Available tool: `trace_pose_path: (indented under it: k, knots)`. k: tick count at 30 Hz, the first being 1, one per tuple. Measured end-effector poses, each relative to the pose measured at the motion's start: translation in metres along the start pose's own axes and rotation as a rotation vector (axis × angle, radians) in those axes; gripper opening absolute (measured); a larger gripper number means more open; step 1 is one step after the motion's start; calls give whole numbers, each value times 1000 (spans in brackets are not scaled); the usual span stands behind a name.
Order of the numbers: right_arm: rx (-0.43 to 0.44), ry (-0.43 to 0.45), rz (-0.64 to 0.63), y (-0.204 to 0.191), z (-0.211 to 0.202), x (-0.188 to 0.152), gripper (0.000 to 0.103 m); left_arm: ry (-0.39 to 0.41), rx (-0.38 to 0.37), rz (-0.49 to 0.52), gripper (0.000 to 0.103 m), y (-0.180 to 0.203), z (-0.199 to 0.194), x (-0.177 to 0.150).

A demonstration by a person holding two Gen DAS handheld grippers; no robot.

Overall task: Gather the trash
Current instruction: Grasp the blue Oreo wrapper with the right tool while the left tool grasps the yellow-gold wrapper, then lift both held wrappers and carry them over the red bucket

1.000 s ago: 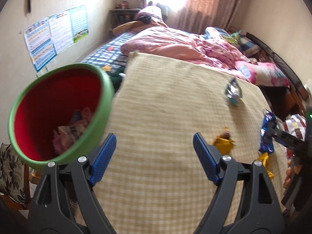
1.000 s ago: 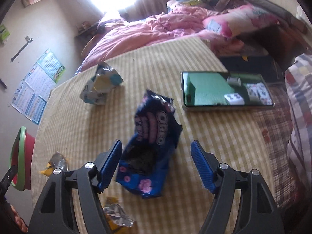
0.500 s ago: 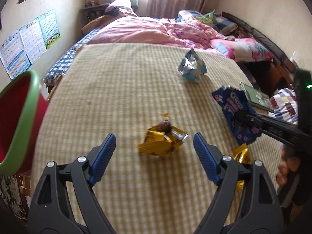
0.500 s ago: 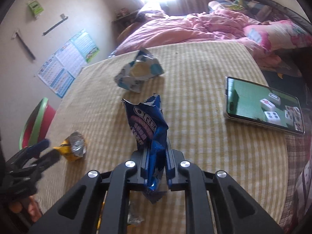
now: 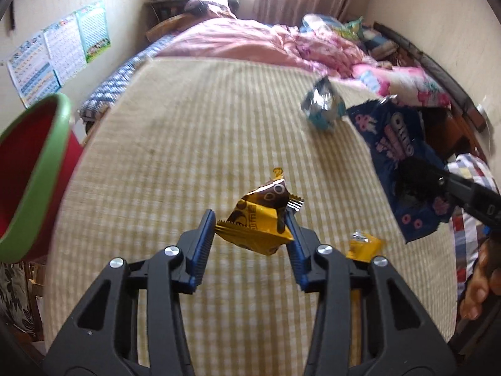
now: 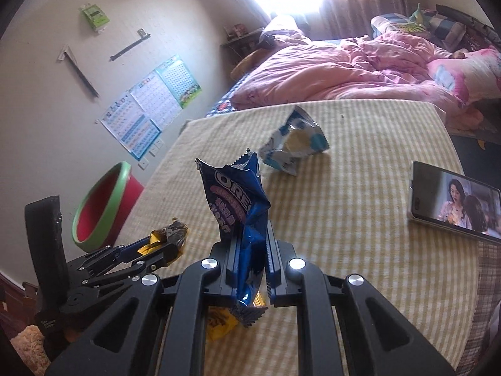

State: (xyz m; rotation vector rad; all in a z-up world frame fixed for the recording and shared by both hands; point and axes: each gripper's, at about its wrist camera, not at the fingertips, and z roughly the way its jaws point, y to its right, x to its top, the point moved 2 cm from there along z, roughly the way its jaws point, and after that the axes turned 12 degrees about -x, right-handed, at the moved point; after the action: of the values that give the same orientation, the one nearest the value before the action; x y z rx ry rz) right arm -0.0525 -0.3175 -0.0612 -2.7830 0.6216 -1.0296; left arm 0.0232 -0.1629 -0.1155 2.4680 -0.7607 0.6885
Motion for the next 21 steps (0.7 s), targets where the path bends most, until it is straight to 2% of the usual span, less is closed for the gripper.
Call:
trace_pose_path:
  k: [8, 21]
  knots:
    - [57, 22, -42, -32, -6, 8, 13, 95, 55, -23, 42, -12, -45, 0]
    - [104, 11, -107, -75, -5, -2, 13, 139, 103, -85, 42, -42, -76, -12]
